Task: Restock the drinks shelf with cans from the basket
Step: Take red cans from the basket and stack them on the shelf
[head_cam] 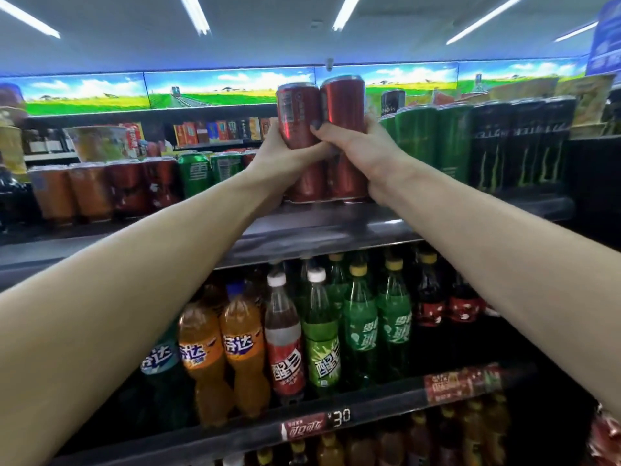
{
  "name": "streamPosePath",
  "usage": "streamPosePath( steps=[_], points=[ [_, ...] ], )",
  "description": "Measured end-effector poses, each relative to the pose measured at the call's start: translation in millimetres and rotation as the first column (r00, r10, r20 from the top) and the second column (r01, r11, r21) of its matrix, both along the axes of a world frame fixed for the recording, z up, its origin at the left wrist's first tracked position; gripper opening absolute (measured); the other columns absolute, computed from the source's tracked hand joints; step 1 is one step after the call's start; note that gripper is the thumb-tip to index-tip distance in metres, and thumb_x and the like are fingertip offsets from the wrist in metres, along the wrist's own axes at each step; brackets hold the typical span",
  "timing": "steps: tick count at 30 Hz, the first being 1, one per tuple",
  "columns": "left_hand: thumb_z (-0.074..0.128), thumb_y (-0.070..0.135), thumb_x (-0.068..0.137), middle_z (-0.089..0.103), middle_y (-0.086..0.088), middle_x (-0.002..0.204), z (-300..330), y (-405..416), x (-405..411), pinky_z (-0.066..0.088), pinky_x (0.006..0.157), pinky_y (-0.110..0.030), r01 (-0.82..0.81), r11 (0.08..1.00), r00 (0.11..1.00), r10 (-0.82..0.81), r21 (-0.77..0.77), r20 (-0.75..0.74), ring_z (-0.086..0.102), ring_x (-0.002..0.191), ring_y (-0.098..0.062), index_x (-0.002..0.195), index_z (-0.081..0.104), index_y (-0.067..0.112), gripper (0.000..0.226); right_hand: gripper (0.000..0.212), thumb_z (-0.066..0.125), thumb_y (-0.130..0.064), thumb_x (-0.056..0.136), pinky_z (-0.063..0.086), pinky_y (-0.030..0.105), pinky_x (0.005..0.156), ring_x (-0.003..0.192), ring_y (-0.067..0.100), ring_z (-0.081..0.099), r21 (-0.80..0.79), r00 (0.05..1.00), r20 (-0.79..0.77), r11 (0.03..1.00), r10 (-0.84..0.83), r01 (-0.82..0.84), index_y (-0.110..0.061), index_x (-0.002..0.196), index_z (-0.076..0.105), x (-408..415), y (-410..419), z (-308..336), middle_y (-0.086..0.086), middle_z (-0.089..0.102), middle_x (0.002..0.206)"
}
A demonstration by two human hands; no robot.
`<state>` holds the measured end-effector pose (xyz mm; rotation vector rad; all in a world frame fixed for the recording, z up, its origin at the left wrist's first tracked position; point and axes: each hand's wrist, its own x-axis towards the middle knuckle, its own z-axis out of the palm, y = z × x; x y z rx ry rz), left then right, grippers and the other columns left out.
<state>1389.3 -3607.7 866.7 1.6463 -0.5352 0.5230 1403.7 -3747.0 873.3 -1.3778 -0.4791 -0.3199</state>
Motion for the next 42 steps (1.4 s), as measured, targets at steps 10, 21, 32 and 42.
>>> streamPosePath(
  steps=[10,21,32,42],
  points=[
    [0.075,0.014,0.094,0.078,-0.013,0.115,-6.6,3.6,6.7,0.064,0.088,-0.044,0.100,0.994,0.959,-0.088,0.033,-0.271,0.077,0.105,-0.028,0.121,0.068,0.020,0.028,0.095,0.081,-0.065,0.047,0.060,0.041,0.092,0.098,0.017,0.073,-0.173,0.988,0.033,0.973,-0.148,0.151,-0.018,0.127,0.059,26.2,-0.7,-16.6,0.000,0.073,0.111],
    [0.071,0.000,0.089,0.080,-0.011,0.100,-5.1,6.1,7.8,0.064,0.085,-0.045,0.085,0.993,0.952,-0.058,0.076,-0.302,0.078,0.094,-0.027,0.106,0.071,0.017,0.024,0.080,0.068,-0.060,0.088,0.043,0.033,0.084,0.089,0.013,0.056,-0.460,0.930,0.126,0.811,-0.344,0.362,-0.005,0.136,0.036,4.4,-16.1,-19.8,-0.007,0.053,0.088],
    [0.078,0.031,0.078,0.066,-0.007,0.112,0.4,15.7,1.9,0.058,0.078,-0.034,-0.010,0.944,0.917,0.140,0.329,-0.374,0.067,0.090,-0.018,0.126,0.043,0.021,0.061,0.062,0.065,-0.035,0.096,0.051,0.042,0.088,0.105,0.028,0.059,-0.552,0.732,0.564,0.486,-0.382,0.678,-0.009,0.142,0.033,-29.7,-30.3,-30.4,0.009,0.055,0.121],
    [0.080,0.047,0.087,0.068,-0.002,0.117,4.7,0.7,15.7,0.062,0.064,-0.023,-0.178,0.758,0.939,0.321,0.627,-0.121,0.073,0.096,-0.015,0.140,0.037,0.015,0.076,0.053,0.060,-0.018,0.098,0.051,0.048,0.084,0.097,0.029,0.061,-0.449,0.651,0.633,0.487,-0.419,0.749,-0.012,0.142,0.032,-27.1,-38.4,-39.1,0.010,0.054,0.127]
  ],
)
